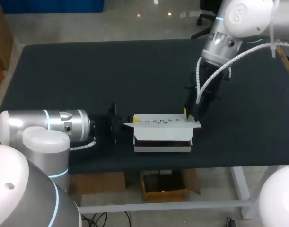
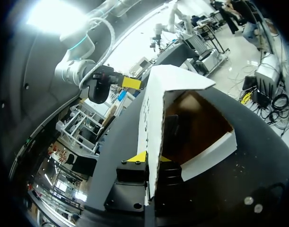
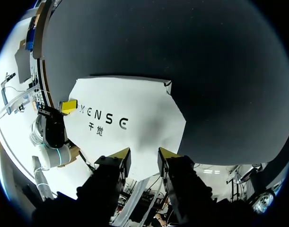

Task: Assemble the packaging by folding the flat box into shape, placing the metal phone stand inside, and closing the box properly

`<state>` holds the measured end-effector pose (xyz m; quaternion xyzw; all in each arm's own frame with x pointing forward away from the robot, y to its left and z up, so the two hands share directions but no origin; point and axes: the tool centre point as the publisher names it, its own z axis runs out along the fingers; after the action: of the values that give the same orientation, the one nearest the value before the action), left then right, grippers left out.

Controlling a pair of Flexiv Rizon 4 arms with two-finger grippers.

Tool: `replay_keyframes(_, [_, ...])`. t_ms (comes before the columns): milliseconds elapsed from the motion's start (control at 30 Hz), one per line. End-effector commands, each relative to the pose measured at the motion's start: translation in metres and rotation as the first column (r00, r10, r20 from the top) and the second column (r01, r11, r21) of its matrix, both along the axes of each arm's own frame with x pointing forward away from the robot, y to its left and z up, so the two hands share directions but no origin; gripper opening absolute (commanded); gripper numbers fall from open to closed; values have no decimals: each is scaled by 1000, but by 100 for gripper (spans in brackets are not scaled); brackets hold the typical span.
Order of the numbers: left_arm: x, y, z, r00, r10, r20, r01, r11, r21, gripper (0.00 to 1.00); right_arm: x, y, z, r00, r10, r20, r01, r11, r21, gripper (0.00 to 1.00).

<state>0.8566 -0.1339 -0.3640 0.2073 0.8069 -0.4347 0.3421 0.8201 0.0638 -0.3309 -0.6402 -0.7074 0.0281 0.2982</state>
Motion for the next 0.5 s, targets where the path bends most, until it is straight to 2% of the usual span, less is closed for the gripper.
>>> replay_keyframes(33, [-3,0,-8,1000,9,4,-9,1000,-6,0,-2,2,-2,1000,3,3,-3,1000,-1,33])
replay_keyframes(367, [-4,2,-3,1000,22,9,-21,1000,-9,2,-7,2,-7,1000,10,-7,-10,1000,-13,34])
replay_keyframes(433, [-4,2,-2,1000,25,13,-25,1000,-8,16,-8,1,-8,1000,5,-10,-6,1000,-16,34])
replay_keyframes(500, [-5,2,-1,999,29,18,-29,1000,-8,24,-8,1,-8,1000,4,-10,-4,1000,-16,33])
